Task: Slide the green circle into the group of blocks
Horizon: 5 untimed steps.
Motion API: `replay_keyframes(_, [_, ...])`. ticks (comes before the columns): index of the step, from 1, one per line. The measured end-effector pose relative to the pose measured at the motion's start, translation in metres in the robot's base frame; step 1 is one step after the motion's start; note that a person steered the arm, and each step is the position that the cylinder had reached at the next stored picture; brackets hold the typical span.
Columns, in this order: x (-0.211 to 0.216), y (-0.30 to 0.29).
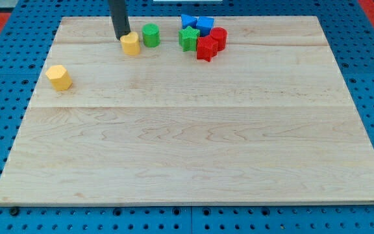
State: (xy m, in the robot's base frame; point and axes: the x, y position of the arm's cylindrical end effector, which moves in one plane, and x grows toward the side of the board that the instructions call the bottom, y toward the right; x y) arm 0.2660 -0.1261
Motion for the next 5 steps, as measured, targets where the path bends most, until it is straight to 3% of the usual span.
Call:
replay_keyframes(1, [0.007,0.031])
replay_keyframes(3, [0.003,0.006])
replay_keyframes(5, [-0.011,0.024])
